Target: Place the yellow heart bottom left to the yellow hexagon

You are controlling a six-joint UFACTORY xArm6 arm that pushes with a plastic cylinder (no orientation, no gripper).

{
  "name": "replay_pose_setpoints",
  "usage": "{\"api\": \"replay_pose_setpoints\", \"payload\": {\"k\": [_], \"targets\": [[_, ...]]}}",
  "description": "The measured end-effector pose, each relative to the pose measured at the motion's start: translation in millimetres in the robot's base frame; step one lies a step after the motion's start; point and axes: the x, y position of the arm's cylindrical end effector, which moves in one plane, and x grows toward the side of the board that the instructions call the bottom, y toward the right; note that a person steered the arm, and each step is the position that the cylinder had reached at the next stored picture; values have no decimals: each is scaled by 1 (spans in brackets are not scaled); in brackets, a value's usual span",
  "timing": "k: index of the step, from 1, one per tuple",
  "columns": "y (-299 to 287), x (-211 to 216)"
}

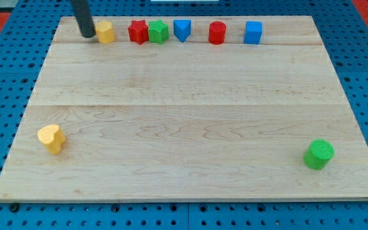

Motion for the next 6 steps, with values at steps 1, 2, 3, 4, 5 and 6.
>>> {"api": "replay_pose_setpoints", "payload": {"k": [1,2,3,4,5,6], "targets": [[10,-3],[26,-3],[-25,29],[23,113],[65,186],[48,261]]}}
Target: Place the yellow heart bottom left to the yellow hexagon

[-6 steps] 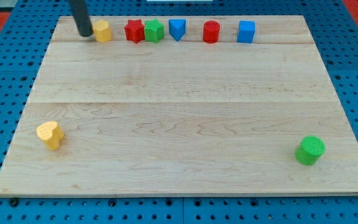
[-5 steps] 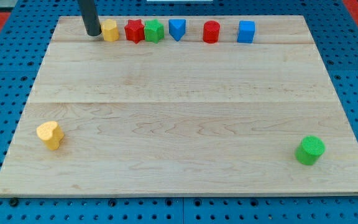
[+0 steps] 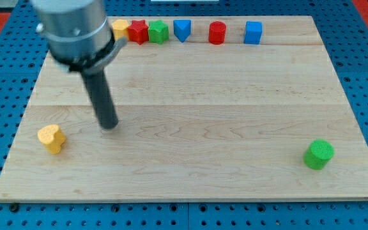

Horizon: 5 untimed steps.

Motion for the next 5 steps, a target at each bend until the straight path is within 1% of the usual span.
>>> {"api": "replay_pose_setpoints", "payload": {"k": [1,3,4,5], "targets": [[-72,9],[-93,62],[-154,54],[-132,16]]}}
